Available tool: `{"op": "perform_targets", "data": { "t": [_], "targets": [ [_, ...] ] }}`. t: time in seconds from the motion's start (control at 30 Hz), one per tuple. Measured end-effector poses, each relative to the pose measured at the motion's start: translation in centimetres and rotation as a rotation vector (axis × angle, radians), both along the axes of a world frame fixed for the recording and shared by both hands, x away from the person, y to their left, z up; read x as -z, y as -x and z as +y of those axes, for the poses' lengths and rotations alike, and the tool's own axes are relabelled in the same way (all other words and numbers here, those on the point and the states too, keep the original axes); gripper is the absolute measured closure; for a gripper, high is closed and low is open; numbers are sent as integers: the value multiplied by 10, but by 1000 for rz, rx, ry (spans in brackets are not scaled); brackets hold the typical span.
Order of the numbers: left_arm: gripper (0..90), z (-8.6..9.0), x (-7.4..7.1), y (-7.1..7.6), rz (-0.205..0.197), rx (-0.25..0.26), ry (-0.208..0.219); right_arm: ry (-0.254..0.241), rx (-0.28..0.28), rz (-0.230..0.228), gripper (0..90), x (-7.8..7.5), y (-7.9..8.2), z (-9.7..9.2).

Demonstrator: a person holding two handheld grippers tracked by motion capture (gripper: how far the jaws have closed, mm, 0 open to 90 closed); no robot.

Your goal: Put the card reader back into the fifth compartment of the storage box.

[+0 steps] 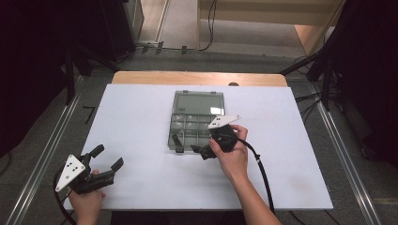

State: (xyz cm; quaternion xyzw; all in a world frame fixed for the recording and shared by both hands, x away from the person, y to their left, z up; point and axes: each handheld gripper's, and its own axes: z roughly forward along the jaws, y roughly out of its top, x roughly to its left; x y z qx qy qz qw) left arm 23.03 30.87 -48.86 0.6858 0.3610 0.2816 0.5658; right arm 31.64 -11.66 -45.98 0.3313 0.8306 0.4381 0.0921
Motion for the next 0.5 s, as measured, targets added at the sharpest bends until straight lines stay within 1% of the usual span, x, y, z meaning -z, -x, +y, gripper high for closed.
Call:
{"op": "perform_targets", "data": {
  "t": [0.3, 0.33, 0.43, 0.5],
  "targets": [
    [139, 0, 0, 0, 1, -1, -3, -24, 33, 3, 0, 3, 9, -22],
    [139, 0, 0, 0, 1, -1, -3, -26, 36, -2, 0, 4, 11, -27],
    [139, 0, 0, 0, 0, -2, -3, -29, 45, -3, 0, 5, 13, -31],
    [139, 0, 0, 1, 0, -2, -3, -38, 54, -8, 0, 6, 16, -39]
  ]
}}
